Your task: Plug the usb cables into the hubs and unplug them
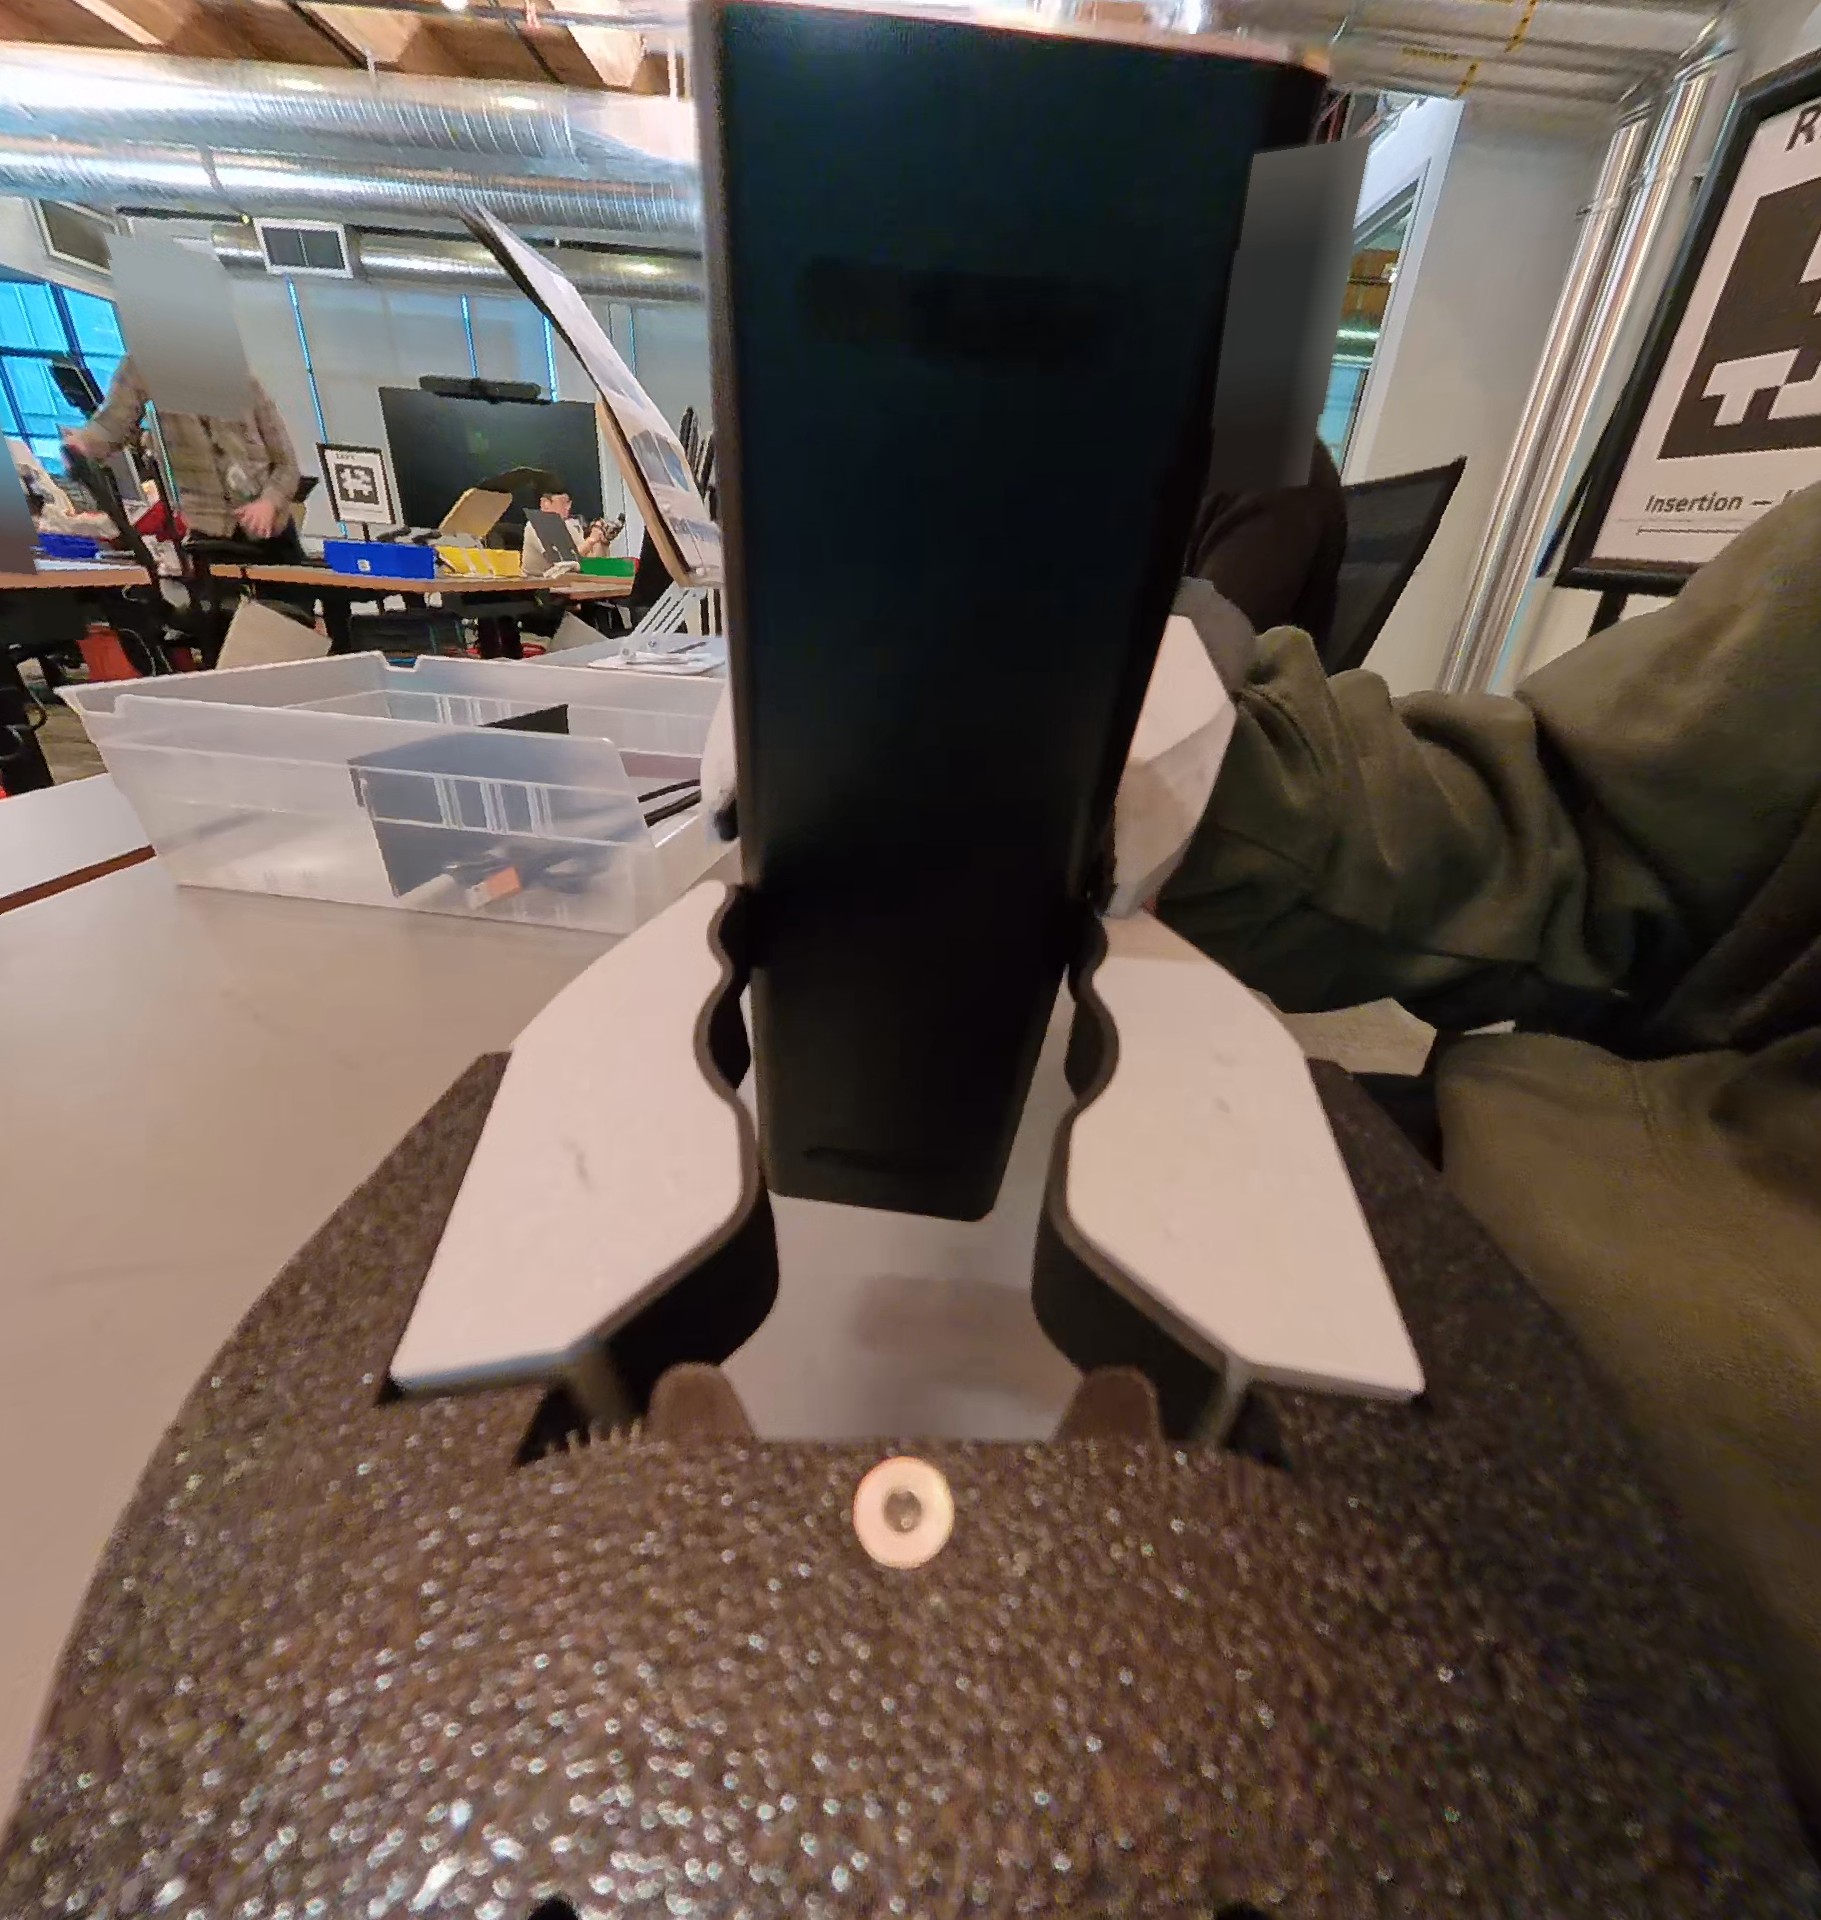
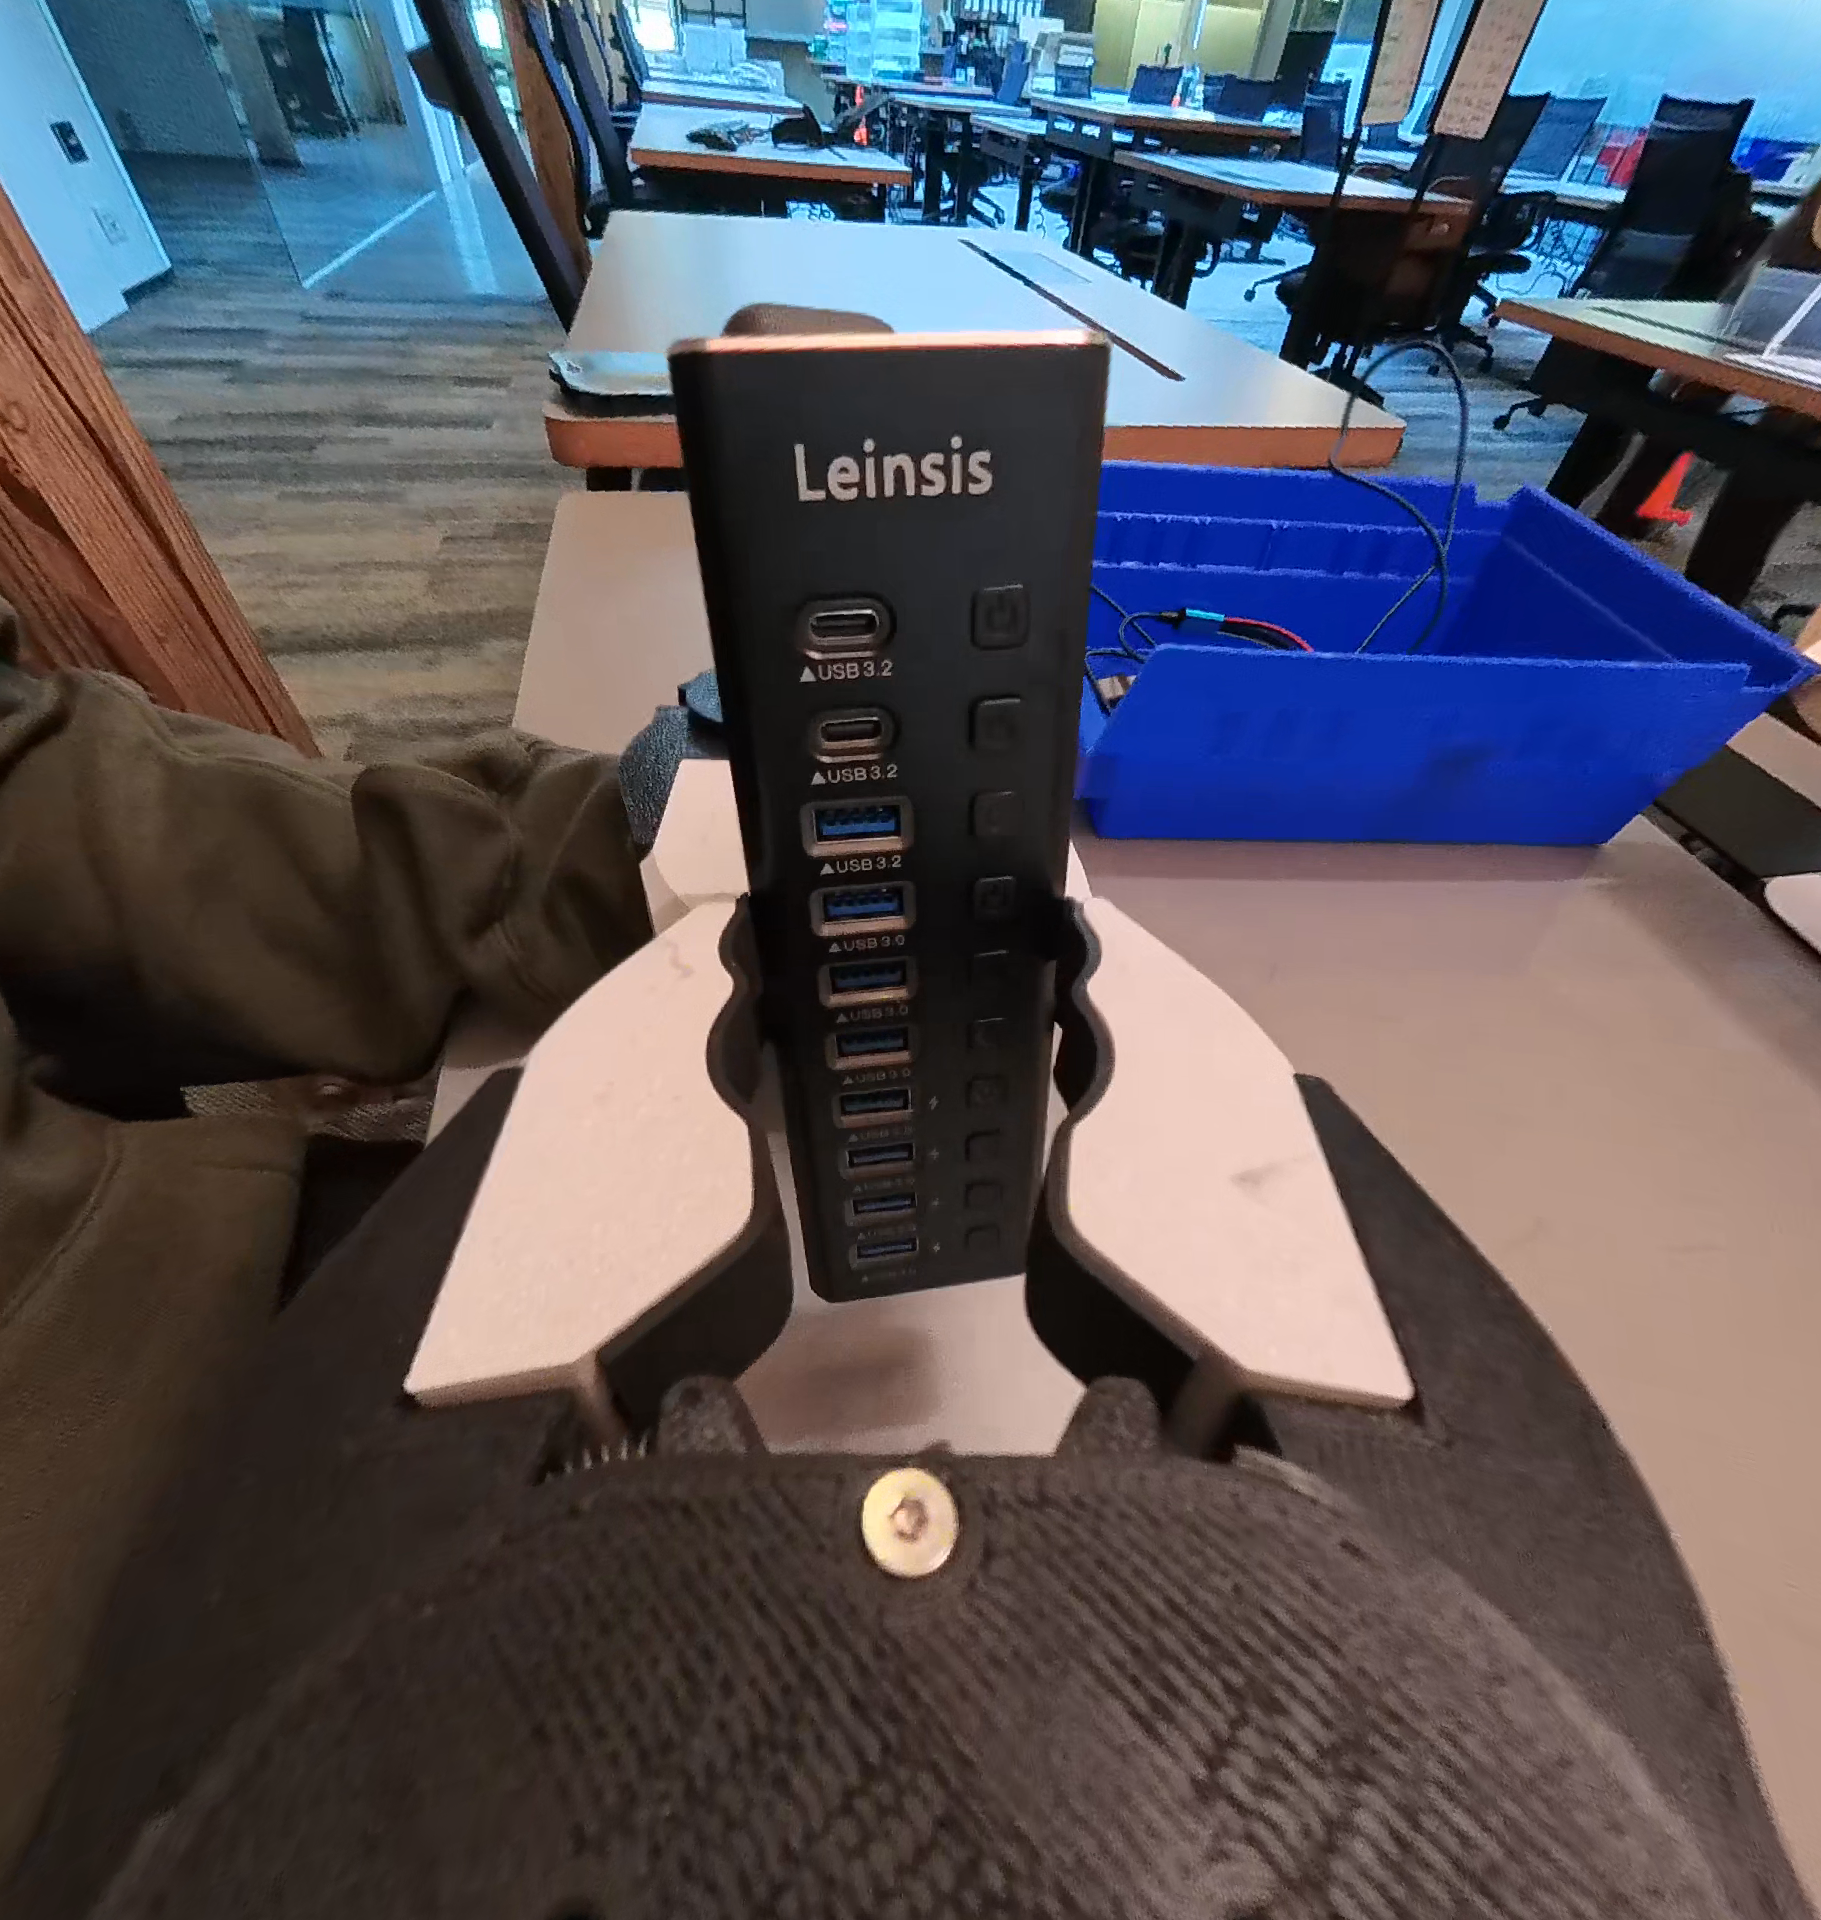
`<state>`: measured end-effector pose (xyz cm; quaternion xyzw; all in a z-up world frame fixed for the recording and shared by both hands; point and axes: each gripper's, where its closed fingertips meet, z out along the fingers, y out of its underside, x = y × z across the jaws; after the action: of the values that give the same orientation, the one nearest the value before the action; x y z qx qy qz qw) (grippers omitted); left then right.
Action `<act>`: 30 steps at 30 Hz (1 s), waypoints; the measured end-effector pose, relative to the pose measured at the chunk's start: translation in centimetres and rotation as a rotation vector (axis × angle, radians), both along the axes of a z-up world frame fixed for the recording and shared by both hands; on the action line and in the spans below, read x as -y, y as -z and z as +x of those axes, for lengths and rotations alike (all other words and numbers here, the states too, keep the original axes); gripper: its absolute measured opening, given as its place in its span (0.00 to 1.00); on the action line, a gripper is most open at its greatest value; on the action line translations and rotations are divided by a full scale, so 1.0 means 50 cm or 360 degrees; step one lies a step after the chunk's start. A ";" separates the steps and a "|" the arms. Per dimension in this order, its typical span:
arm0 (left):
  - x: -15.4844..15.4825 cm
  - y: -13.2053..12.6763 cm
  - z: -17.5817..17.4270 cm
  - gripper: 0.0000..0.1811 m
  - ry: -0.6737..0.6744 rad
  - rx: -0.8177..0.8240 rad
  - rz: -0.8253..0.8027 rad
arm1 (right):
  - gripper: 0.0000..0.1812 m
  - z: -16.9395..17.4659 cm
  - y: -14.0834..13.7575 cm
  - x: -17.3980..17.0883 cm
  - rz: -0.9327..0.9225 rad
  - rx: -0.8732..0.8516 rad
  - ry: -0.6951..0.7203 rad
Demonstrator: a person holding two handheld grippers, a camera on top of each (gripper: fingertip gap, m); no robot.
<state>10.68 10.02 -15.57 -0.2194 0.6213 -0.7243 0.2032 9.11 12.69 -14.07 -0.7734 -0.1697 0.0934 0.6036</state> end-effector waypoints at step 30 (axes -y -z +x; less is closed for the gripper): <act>-0.039 0.008 0.022 0.31 -0.0168 -0.0066 -0.0070 | 0.31 0.875 0.013 0.276 -0.1636 0.1225 0.0551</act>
<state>11.78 11.97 -15.95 -0.2713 0.5969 -0.7213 0.2233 52.85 -1.14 -14.73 -0.9570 -0.1803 -0.2189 0.0604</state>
